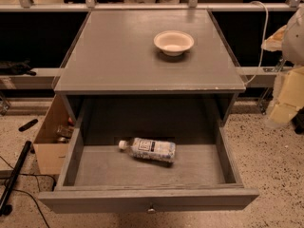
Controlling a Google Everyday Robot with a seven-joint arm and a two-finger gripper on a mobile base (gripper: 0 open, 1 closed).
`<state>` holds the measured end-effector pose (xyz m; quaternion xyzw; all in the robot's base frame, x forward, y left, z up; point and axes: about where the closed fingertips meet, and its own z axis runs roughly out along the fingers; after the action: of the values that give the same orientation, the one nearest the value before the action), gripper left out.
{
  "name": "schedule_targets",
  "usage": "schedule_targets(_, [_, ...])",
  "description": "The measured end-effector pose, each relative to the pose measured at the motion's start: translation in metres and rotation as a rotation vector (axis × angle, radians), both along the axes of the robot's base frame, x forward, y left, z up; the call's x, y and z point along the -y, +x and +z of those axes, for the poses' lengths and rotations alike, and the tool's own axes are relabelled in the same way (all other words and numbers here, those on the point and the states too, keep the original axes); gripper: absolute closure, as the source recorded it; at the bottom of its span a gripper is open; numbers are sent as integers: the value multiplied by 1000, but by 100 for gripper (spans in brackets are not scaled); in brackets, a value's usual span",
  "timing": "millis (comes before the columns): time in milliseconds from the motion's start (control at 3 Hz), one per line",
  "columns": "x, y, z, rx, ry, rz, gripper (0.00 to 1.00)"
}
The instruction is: Pick blue plastic bottle from top drawer and place on counter
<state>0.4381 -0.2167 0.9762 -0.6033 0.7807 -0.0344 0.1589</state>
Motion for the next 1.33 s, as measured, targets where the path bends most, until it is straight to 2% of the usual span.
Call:
schedule_targets(333, [-1, 1, -3, 0, 11, 0, 0])
schedule_targets(667, [-16, 5, -30, -1, 113, -3, 0])
schedule_targets(1000, [-16, 5, -30, -1, 113, -3, 0])
schedule_targets(1333, [-31, 12, -48, -11, 161, -26, 0])
